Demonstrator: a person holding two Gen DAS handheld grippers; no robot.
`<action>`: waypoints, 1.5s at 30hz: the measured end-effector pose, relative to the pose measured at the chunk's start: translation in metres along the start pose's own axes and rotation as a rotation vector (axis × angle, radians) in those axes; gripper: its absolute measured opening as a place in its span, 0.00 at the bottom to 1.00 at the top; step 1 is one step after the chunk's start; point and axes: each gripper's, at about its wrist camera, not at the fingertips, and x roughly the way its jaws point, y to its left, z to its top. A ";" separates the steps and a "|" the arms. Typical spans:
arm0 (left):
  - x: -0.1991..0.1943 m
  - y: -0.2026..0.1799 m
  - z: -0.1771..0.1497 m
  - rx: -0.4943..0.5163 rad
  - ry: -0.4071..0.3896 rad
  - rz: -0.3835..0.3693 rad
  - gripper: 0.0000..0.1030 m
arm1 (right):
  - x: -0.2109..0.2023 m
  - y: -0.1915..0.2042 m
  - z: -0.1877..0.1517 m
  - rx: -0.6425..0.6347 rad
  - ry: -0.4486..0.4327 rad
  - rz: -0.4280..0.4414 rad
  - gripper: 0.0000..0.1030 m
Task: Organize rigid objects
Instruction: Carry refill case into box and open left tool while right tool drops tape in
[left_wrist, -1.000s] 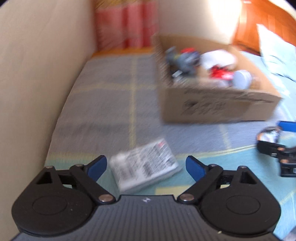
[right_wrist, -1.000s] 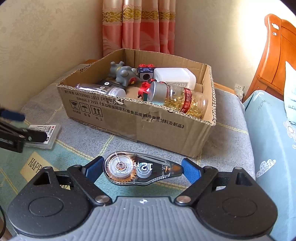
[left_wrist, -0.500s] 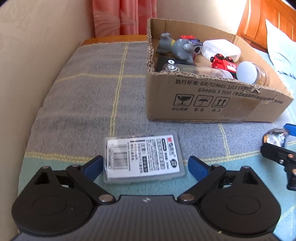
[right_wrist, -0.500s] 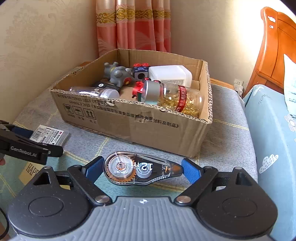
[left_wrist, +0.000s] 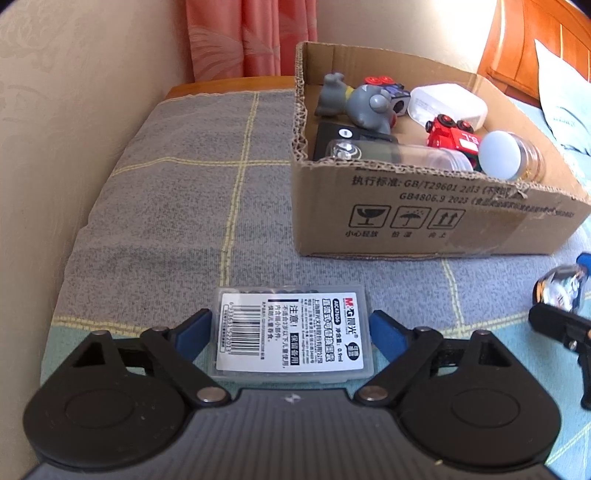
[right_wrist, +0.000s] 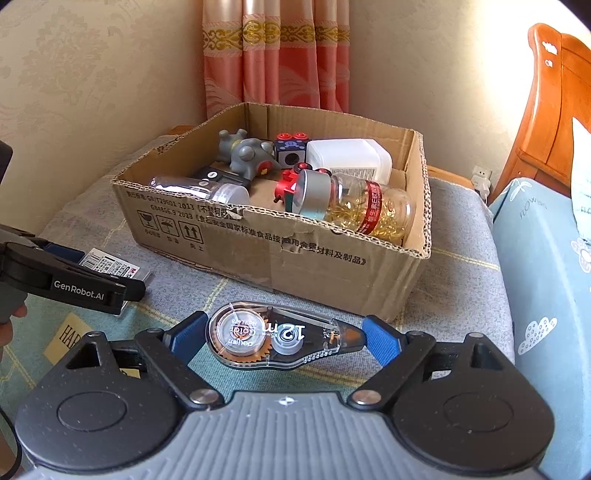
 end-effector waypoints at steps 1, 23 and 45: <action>-0.002 0.000 0.000 0.011 -0.001 0.000 0.87 | -0.001 0.000 0.000 -0.006 -0.003 -0.001 0.90; -0.082 -0.027 0.074 0.205 -0.184 -0.122 0.88 | -0.042 -0.015 0.051 -0.144 -0.148 0.046 0.90; -0.074 -0.029 0.091 0.108 -0.326 -0.009 0.99 | 0.028 -0.052 0.121 -0.048 -0.100 -0.015 0.90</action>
